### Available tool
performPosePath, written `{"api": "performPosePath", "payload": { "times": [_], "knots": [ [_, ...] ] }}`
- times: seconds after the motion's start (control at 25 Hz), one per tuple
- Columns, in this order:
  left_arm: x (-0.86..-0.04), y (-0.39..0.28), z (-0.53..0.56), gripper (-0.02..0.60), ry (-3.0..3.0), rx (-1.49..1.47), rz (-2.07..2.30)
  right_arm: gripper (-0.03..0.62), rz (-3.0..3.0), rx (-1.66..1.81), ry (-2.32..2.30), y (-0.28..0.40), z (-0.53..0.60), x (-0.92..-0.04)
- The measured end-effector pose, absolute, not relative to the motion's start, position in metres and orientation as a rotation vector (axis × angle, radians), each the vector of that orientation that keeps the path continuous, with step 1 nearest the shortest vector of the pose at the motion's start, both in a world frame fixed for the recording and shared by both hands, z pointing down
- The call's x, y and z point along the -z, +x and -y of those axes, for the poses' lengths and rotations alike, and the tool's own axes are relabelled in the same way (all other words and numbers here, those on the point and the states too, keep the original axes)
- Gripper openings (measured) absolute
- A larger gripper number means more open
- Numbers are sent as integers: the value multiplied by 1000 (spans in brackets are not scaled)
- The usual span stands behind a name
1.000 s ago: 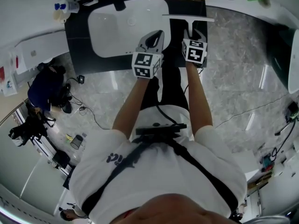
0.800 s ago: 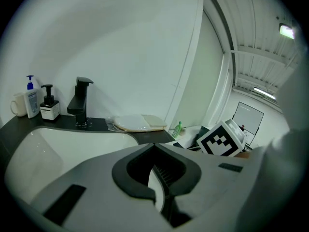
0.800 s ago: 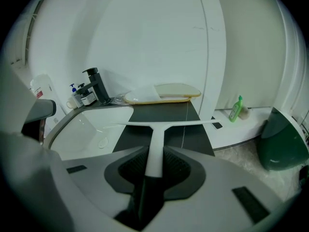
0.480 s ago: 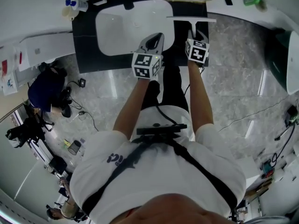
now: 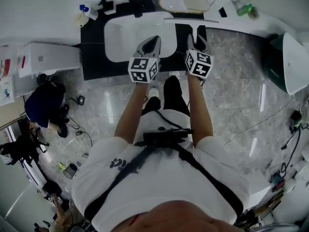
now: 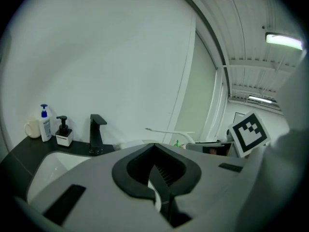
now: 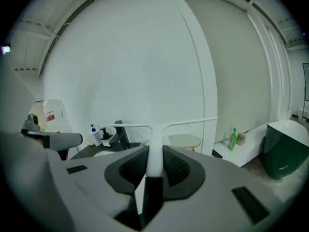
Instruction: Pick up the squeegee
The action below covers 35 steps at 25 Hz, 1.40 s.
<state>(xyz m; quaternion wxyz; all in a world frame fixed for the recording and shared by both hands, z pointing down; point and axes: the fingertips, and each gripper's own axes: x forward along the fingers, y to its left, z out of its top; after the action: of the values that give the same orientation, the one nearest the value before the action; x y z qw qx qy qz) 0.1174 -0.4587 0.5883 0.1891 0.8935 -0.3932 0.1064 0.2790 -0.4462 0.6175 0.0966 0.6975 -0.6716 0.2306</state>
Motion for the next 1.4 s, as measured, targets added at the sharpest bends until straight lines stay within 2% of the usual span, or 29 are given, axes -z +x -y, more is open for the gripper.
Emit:
{"api": "performPosePath", "payload": {
  "times": [0.4,0.68,0.96,1.4],
  "knots": [
    [-470,77,434,9,2685,-115,1187,95,2240,-354,2199,235,408,-460],
    [-403,53,408,9,2784,-13,1227,95,2346,-161,2250,207,373,-384],
    [-371,34,391,9,2831,26,1259,95,2383,-87,2288,189,347,-351],
    [-373,27,402,9,2815,51,1237,95,2366,-87,2257,176,353,-359]
  ]
}}
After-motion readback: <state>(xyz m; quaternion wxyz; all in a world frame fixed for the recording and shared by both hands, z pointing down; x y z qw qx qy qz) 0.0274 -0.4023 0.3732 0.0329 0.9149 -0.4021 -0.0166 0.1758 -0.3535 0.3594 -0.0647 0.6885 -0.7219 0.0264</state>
